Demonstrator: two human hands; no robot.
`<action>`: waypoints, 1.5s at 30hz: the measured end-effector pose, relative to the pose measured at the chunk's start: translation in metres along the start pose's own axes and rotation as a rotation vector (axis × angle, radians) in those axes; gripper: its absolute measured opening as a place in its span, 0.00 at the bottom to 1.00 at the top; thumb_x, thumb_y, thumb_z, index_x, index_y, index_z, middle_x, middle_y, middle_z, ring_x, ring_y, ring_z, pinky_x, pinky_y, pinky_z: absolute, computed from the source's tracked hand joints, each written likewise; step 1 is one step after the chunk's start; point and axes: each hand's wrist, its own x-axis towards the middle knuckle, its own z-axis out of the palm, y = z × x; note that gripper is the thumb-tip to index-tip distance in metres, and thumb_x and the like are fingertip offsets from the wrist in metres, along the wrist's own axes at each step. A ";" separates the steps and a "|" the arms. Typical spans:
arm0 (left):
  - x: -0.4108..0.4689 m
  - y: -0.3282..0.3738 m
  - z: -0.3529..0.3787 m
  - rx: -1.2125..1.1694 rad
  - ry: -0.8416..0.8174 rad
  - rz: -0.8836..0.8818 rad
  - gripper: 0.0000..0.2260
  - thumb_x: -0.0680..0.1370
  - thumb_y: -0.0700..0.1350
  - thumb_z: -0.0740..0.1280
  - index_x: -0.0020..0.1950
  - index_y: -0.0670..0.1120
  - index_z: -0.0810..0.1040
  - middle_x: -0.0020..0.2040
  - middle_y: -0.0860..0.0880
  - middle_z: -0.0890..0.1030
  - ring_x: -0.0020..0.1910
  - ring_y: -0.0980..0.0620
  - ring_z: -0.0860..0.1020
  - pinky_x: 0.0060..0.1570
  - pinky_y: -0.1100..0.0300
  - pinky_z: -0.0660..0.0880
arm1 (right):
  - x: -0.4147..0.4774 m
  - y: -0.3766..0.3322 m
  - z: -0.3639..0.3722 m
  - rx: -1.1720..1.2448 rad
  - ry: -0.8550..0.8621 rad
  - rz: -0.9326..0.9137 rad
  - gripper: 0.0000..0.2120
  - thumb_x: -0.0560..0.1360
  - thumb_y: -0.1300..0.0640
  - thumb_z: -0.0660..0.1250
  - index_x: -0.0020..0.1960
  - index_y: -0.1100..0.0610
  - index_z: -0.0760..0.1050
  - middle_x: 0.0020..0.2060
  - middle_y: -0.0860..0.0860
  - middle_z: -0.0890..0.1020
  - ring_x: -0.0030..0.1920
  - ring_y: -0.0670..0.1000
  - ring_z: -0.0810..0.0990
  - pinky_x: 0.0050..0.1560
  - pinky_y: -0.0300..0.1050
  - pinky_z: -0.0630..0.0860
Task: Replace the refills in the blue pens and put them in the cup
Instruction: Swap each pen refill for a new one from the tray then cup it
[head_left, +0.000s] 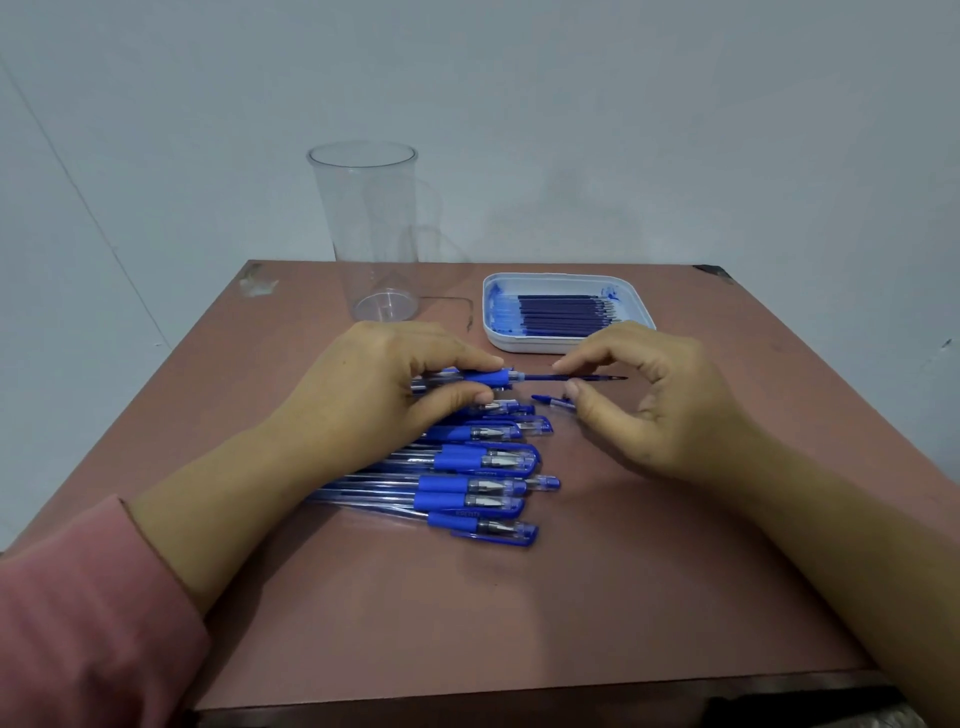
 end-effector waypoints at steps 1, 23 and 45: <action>0.000 0.001 0.001 0.002 0.002 0.001 0.12 0.74 0.54 0.70 0.57 0.55 0.83 0.45 0.69 0.77 0.44 0.68 0.78 0.44 0.74 0.71 | 0.001 -0.001 0.000 -0.004 -0.005 -0.009 0.09 0.71 0.60 0.71 0.51 0.53 0.81 0.43 0.44 0.82 0.46 0.42 0.80 0.49 0.34 0.74; 0.001 -0.003 -0.003 0.043 0.016 -0.018 0.11 0.74 0.52 0.71 0.56 0.54 0.84 0.44 0.69 0.76 0.42 0.71 0.75 0.43 0.76 0.69 | -0.005 0.023 -0.019 -0.146 0.004 -0.034 0.08 0.74 0.57 0.69 0.52 0.52 0.82 0.43 0.42 0.81 0.45 0.43 0.77 0.51 0.34 0.71; 0.000 -0.002 -0.005 0.033 -0.021 -0.048 0.13 0.74 0.57 0.69 0.56 0.56 0.83 0.43 0.67 0.79 0.42 0.64 0.78 0.42 0.69 0.73 | 0.002 0.056 -0.011 -0.443 -0.206 0.052 0.11 0.72 0.50 0.66 0.52 0.49 0.83 0.43 0.42 0.84 0.43 0.51 0.78 0.43 0.48 0.74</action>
